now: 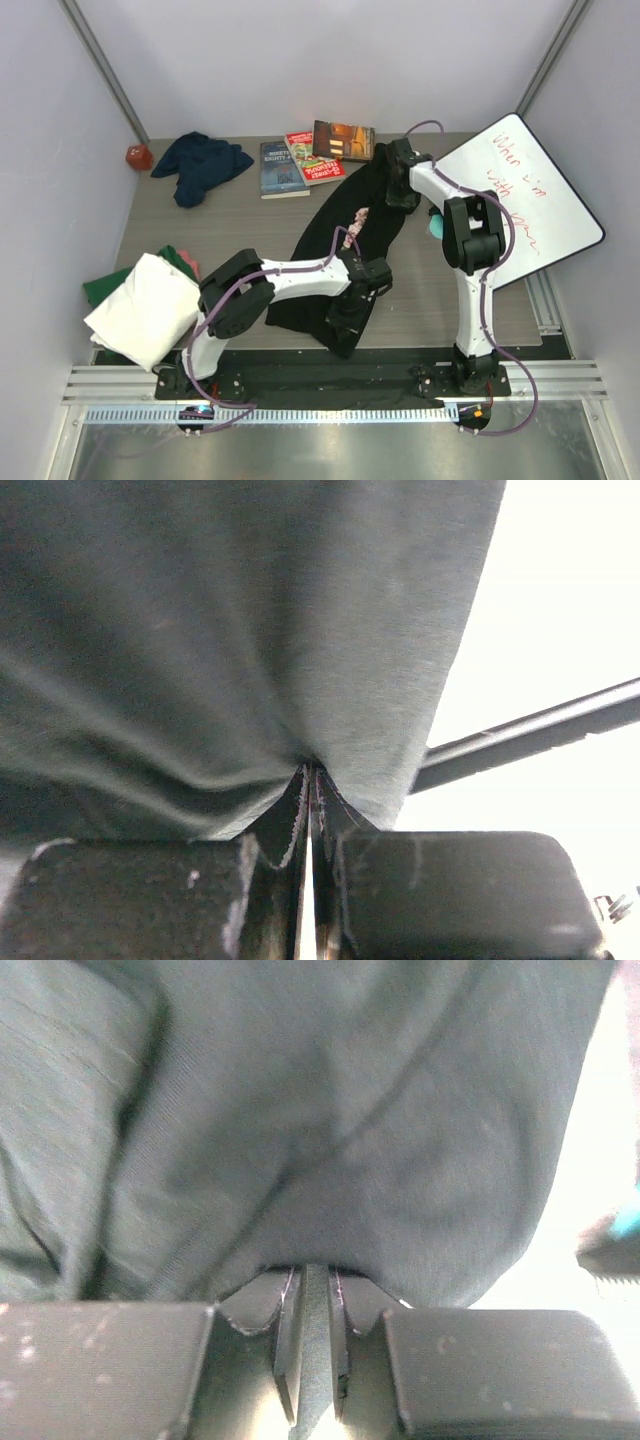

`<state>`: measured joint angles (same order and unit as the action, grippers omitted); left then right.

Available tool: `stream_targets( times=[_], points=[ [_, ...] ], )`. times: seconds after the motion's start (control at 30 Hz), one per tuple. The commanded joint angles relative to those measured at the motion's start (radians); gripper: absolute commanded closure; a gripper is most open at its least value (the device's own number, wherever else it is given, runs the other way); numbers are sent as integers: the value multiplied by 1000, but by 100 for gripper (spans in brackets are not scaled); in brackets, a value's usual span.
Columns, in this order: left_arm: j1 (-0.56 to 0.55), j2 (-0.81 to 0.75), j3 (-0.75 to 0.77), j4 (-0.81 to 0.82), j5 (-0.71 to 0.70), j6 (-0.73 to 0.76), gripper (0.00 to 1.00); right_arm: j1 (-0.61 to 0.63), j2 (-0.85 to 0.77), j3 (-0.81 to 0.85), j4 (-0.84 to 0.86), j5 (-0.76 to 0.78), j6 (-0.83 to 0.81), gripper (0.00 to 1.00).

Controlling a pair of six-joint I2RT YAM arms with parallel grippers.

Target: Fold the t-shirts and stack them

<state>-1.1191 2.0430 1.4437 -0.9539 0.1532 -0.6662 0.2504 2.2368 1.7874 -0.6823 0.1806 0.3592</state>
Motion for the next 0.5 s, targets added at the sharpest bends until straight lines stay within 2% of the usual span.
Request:
stream_targets(
  times=[0.0, 0.2, 0.33, 0.4, 0.47],
  points=[
    [-68, 13, 37, 49, 28, -47, 100, -14, -164, -81, -46, 23, -28, 79],
    [-71, -46, 10, 66, 22, -59, 100, -16, -282, -69, -46, 56, -39, 75],
    [-71, -61, 66, -3, -65, -39, 100, -19, -237, 18, -65, 54, -39, 75],
    [-59, -107, 107, -51, -143, -21, 99, -20, -207, 67, -63, 56, -36, 80],
    [-18, -151, 124, -65, -188, -10, 99, -22, -152, 113, -63, 79, -31, 93]
  ],
)
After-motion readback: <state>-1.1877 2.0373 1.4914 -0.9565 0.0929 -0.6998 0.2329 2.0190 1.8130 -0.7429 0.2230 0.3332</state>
